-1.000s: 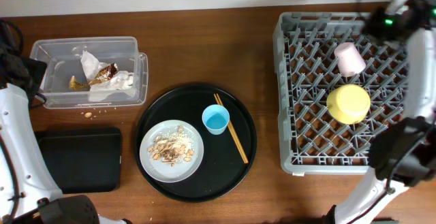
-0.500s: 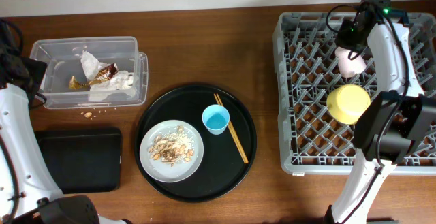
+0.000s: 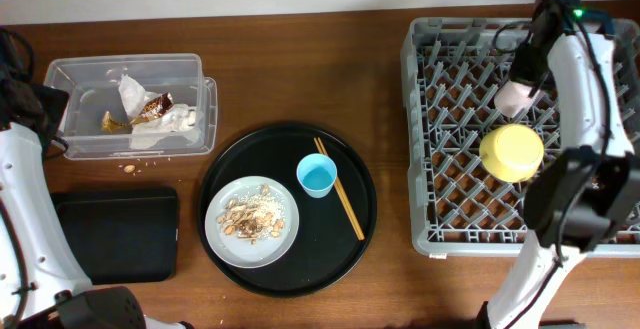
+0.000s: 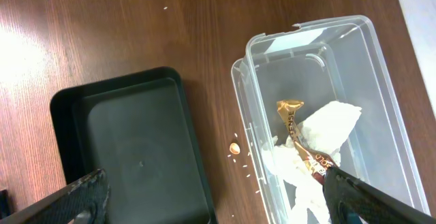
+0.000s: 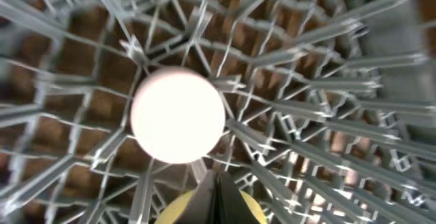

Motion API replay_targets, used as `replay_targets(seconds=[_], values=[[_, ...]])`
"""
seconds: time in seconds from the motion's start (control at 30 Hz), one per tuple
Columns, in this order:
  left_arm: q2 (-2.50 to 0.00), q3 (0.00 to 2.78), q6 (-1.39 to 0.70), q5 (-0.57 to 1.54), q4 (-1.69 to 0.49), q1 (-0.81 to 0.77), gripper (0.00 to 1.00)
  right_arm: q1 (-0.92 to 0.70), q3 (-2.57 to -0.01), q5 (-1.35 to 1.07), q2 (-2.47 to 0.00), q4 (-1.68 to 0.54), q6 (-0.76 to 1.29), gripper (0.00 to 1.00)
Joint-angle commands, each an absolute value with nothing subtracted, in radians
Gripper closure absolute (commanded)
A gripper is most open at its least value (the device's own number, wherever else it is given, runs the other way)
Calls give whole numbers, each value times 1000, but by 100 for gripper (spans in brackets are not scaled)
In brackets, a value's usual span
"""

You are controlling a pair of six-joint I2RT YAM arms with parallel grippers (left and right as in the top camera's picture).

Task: Sort waste into correct bins and load items into the dishwasher rack
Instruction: 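Move the right gripper back to the tray toward the blue cup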

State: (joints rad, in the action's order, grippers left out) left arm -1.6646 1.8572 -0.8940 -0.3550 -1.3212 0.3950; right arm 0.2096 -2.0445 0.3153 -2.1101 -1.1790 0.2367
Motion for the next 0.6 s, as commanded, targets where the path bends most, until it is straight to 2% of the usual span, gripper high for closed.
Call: replay_targets(seconds=[0.0,0.1,0.2,0.3,0.33,0.37,0.43,0.53,0.57], values=[[-1670,1860,-900,-361,-1322,398,1,209,-2048,206,-1975,-1191,251,96],[-1670,1860,-900,-361,-1322,398,1,195,-2048,-102,-1871,-1215,236,96],[-1670,1860,-900,-361,-1322,398,1,100,-2048,-215,-1754,-1283,212,94],[-1670,1860,-900,-361,-1322,398,1,-68,-2047,-229,-1723,-1387,183,61],[-1670,1860,-900,-361,-1322,398,1,-163,-2038,-229,-1736,-1419,183,55],[-1670,1860,-900,-361,-1322,398,1,-233,-2025,-229,-1745,-1419,184,53],[-1670,1860,-900,-361,-1322,398,1,-384,-2003,-229,-1783,-1392,184,29],[-1670,1860,-900,-361,-1322,398,1,-567,-1997,-228,-1874,-1363,184,23],[-1670,1860,-900,-361,-1322,398,1,-618,-1997,-228,-1915,-1344,184,12]])
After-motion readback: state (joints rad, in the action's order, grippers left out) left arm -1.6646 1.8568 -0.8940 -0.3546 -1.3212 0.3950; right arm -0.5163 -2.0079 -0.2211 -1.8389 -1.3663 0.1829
